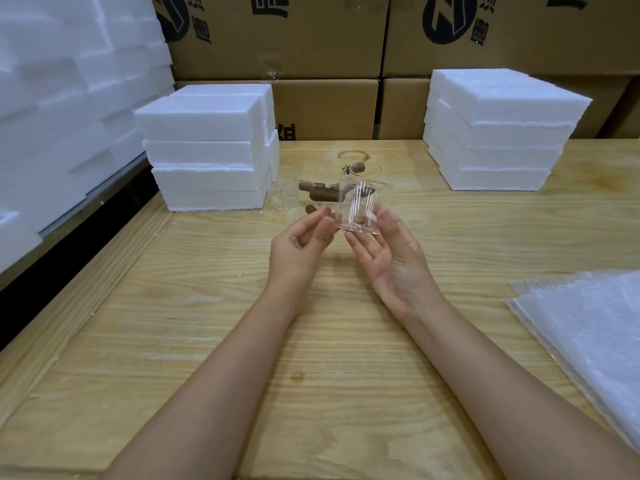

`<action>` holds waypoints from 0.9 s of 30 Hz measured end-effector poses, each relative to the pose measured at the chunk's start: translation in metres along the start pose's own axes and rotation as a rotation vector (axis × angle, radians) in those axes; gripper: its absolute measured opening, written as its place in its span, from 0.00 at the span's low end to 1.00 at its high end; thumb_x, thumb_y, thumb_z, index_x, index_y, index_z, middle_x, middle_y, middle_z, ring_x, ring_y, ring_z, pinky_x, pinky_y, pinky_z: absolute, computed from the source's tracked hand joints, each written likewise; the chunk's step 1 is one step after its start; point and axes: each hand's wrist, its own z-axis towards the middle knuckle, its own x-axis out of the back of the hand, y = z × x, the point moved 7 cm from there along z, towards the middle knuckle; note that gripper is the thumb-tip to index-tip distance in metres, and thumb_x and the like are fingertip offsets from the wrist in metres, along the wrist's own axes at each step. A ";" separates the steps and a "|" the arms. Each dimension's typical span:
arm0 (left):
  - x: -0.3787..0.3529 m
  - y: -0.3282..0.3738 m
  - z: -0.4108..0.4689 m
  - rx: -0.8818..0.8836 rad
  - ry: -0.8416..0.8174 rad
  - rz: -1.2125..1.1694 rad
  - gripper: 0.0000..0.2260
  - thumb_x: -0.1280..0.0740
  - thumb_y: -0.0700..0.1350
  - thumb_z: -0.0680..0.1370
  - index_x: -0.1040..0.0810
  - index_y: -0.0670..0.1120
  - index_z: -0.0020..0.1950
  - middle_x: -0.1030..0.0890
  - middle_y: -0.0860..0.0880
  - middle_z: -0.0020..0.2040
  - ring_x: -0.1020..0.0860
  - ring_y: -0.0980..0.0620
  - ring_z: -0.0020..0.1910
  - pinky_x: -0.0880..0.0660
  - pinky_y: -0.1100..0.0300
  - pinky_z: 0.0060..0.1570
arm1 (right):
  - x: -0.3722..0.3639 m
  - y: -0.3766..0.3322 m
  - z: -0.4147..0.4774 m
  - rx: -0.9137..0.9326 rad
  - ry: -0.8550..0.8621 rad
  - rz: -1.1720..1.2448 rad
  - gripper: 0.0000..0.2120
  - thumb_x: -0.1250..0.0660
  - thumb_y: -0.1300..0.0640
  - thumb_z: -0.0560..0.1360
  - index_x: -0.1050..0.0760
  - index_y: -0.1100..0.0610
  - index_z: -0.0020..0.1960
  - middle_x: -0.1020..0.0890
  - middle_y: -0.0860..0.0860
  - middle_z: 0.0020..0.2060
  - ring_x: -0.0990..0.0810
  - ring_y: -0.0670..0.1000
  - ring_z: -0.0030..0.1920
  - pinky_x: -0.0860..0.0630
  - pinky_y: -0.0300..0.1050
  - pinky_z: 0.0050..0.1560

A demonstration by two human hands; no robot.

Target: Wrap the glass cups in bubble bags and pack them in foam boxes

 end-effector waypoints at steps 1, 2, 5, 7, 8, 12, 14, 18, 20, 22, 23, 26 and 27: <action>-0.002 -0.002 -0.001 0.032 -0.009 -0.021 0.22 0.32 0.57 0.66 0.21 0.45 0.54 0.17 0.47 0.54 0.18 0.51 0.56 0.24 0.59 0.59 | 0.000 0.001 0.000 -0.011 -0.009 0.007 0.24 0.31 0.55 0.69 0.29 0.60 0.62 0.17 0.57 0.54 0.19 0.56 0.57 0.23 0.47 0.59; -0.003 -0.003 -0.001 0.053 -0.020 -0.037 0.21 0.34 0.58 0.68 0.20 0.45 0.54 0.16 0.48 0.53 0.19 0.52 0.56 0.24 0.59 0.60 | -0.001 0.002 0.000 -0.017 -0.021 0.005 0.23 0.31 0.54 0.69 0.28 0.61 0.62 0.17 0.57 0.54 0.19 0.57 0.57 0.23 0.47 0.59; -0.005 -0.004 -0.002 0.054 -0.046 -0.018 0.22 0.35 0.55 0.70 0.21 0.43 0.57 0.18 0.46 0.56 0.21 0.51 0.60 0.26 0.59 0.62 | -0.001 0.003 0.001 -0.019 -0.053 -0.016 0.22 0.28 0.51 0.67 0.24 0.60 0.57 0.17 0.54 0.48 0.19 0.58 0.57 0.22 0.48 0.58; -0.004 -0.002 -0.002 0.024 -0.053 0.020 0.21 0.33 0.52 0.70 0.21 0.42 0.59 0.18 0.46 0.58 0.22 0.50 0.62 0.27 0.57 0.63 | 0.001 0.004 0.002 -0.018 -0.047 -0.032 0.21 0.28 0.50 0.68 0.22 0.60 0.57 0.20 0.54 0.49 0.19 0.59 0.57 0.22 0.48 0.58; -0.004 -0.002 -0.002 0.011 -0.048 0.030 0.20 0.31 0.50 0.69 0.21 0.42 0.58 0.18 0.46 0.58 0.21 0.50 0.61 0.27 0.56 0.64 | 0.002 0.004 0.002 -0.017 -0.044 -0.039 0.20 0.30 0.51 0.70 0.23 0.61 0.58 0.21 0.54 0.50 0.19 0.59 0.57 0.22 0.48 0.58; -0.001 0.000 -0.002 -0.036 -0.016 0.051 0.17 0.29 0.48 0.68 0.19 0.42 0.54 0.16 0.47 0.54 0.19 0.49 0.57 0.25 0.54 0.62 | 0.004 0.004 0.002 -0.019 -0.042 -0.075 0.23 0.33 0.50 0.72 0.25 0.62 0.61 0.23 0.53 0.48 0.19 0.58 0.56 0.22 0.49 0.57; 0.001 0.001 -0.002 -0.046 0.000 0.053 0.16 0.28 0.49 0.67 0.18 0.43 0.52 0.16 0.46 0.53 0.18 0.49 0.56 0.25 0.52 0.61 | 0.004 0.003 0.002 -0.008 -0.029 -0.108 0.24 0.33 0.49 0.71 0.25 0.61 0.62 0.22 0.51 0.45 0.18 0.55 0.53 0.22 0.50 0.57; 0.003 0.003 -0.001 -0.058 0.037 0.044 0.13 0.27 0.49 0.64 0.18 0.47 0.47 0.15 0.50 0.47 0.17 0.52 0.51 0.23 0.51 0.58 | 0.007 0.000 0.002 0.027 0.028 -0.188 0.26 0.33 0.50 0.69 0.30 0.58 0.64 0.20 0.52 0.45 0.20 0.51 0.50 0.23 0.48 0.58; 0.003 0.004 -0.002 -0.074 0.042 0.051 0.12 0.27 0.48 0.64 0.18 0.47 0.46 0.14 0.52 0.43 0.17 0.54 0.46 0.20 0.53 0.55 | 0.005 -0.002 0.001 0.053 0.018 -0.192 0.27 0.29 0.47 0.66 0.31 0.57 0.61 0.21 0.53 0.47 0.21 0.52 0.50 0.24 0.48 0.60; 0.001 0.006 -0.003 -0.102 0.038 0.093 0.11 0.26 0.48 0.64 0.18 0.47 0.46 0.15 0.53 0.42 0.17 0.55 0.45 0.20 0.55 0.53 | 0.003 -0.003 0.001 0.067 0.011 -0.195 0.35 0.22 0.42 0.57 0.30 0.57 0.57 0.20 0.52 0.47 0.20 0.51 0.50 0.24 0.46 0.60; -0.001 0.007 -0.003 -0.117 0.028 0.122 0.11 0.26 0.47 0.65 0.18 0.47 0.46 0.15 0.53 0.42 0.17 0.56 0.45 0.20 0.58 0.51 | 0.003 -0.004 0.002 0.075 0.015 -0.202 0.39 0.20 0.41 0.53 0.30 0.56 0.56 0.20 0.52 0.46 0.19 0.50 0.49 0.24 0.45 0.60; -0.005 0.007 -0.004 -0.135 -0.007 0.182 0.10 0.25 0.40 0.68 0.19 0.47 0.48 0.16 0.53 0.44 0.18 0.61 0.44 0.24 0.70 0.44 | 0.004 -0.005 0.002 0.088 0.033 -0.219 0.39 0.18 0.46 0.51 0.31 0.56 0.55 0.21 0.51 0.45 0.19 0.48 0.47 0.24 0.44 0.58; -0.006 0.006 -0.004 -0.138 -0.016 0.193 0.11 0.25 0.38 0.69 0.19 0.47 0.48 0.16 0.52 0.45 0.18 0.62 0.44 0.25 0.71 0.43 | 0.005 -0.005 0.002 0.091 0.043 -0.223 0.33 0.20 0.50 0.55 0.31 0.56 0.55 0.21 0.50 0.44 0.19 0.48 0.47 0.24 0.43 0.56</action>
